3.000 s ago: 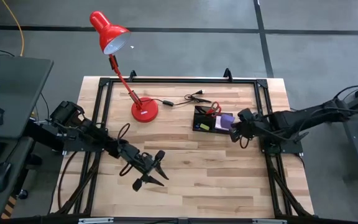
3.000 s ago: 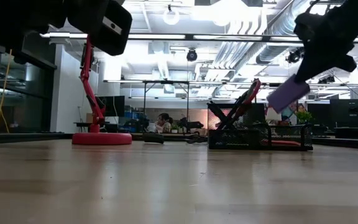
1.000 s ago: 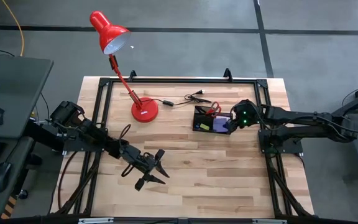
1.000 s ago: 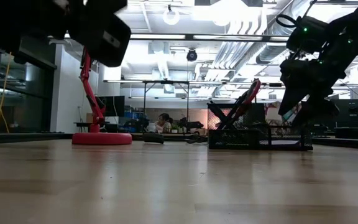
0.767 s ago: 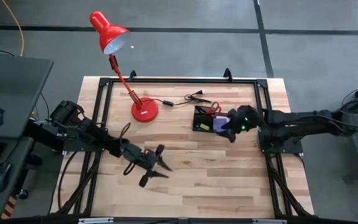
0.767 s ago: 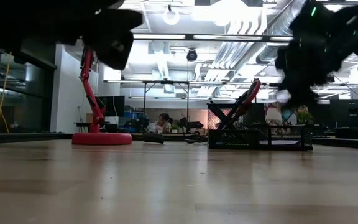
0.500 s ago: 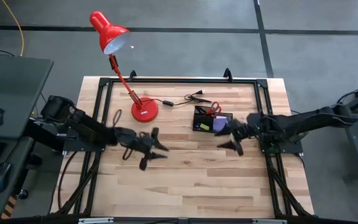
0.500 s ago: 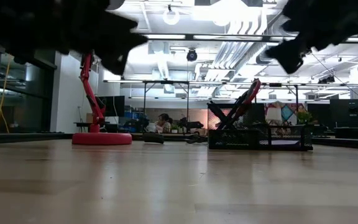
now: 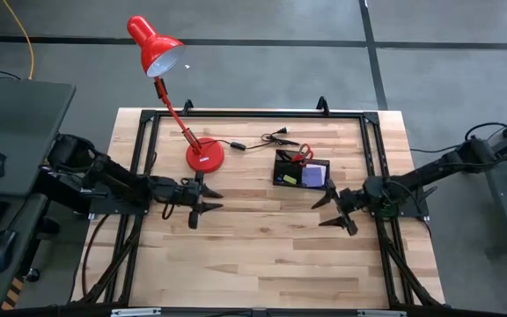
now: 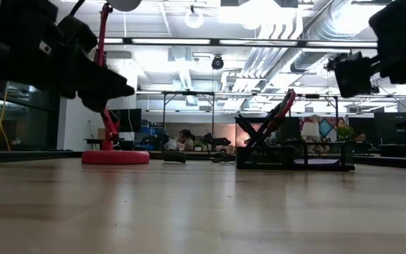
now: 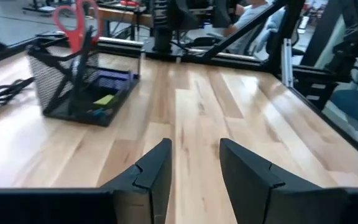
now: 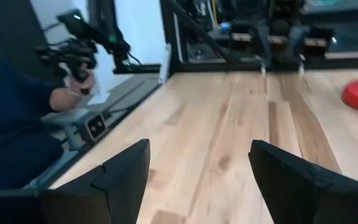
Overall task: Pick and place office supplies into organizer
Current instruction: Return to Home Position
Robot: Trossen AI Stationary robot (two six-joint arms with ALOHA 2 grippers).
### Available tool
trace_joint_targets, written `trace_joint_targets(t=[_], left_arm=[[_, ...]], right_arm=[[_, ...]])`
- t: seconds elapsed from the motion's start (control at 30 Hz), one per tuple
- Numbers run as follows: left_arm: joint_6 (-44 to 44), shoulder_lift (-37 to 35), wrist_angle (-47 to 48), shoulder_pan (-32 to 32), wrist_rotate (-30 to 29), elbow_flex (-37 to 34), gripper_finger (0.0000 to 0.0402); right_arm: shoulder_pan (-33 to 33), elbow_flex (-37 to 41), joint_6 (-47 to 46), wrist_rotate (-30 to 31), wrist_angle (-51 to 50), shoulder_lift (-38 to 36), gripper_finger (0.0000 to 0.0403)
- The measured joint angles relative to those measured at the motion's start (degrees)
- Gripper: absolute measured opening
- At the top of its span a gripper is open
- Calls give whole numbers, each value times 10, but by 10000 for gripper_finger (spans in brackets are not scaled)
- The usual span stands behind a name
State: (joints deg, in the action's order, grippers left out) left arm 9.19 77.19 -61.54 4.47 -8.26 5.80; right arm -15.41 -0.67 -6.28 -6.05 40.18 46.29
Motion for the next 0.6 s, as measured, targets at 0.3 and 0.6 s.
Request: trace_joint_targets(t=[0.3, 0.6], left_arm=[[5, -125, 77, -37, 2, -54, 122], [-2, -345, 287, -42, -4, -54, 122]], right_arm=[[23, 1, 26, -27, -29, -61, 266], [83, 1, 15, -81, -177, -195, 266]])
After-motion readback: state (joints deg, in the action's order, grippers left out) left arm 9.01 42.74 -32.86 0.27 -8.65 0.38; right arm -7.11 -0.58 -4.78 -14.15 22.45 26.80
